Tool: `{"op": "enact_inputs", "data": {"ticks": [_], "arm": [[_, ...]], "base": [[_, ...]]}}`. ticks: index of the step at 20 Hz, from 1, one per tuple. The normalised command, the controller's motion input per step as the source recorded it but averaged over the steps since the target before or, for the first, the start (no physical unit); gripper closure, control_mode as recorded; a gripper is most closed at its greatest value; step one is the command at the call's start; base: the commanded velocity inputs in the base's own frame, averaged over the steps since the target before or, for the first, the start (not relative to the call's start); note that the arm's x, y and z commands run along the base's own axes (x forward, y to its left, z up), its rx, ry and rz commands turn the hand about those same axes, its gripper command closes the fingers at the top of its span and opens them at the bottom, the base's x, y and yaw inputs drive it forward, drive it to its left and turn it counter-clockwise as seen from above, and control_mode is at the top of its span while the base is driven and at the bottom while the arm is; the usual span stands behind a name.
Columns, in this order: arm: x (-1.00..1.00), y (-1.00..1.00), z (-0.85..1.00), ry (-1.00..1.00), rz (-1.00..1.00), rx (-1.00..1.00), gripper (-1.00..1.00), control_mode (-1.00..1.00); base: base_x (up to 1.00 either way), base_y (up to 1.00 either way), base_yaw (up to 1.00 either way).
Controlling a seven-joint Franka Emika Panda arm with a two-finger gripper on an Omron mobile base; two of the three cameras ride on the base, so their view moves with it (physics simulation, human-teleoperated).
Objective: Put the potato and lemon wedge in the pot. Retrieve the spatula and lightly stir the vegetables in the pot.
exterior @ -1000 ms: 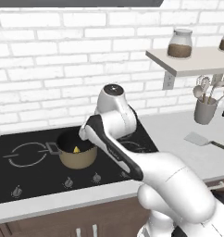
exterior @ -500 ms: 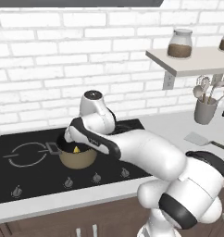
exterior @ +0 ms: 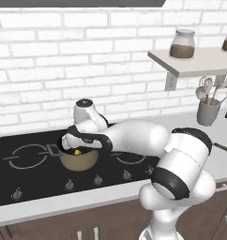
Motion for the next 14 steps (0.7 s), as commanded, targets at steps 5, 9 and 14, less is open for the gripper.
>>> {"op": "enact_inputs", "data": {"ticks": [5, 9, 14], "arm": [[0.07, 0.01, -0.17, 0.00, 0.00, -0.06, -1.00, -1.00], [0.00, -0.05, 0.16, 0.00, 0.00, 0.00, -1.00, -1.00], [-0.09, -0.14, 0.51, 0.00, 0.00, 0.02, -1.00, -1.00]], "base": [[0.00, 0.00, 0.00], [0.00, 0.00, 0.00], [0.00, 0.00, 0.00]]}}
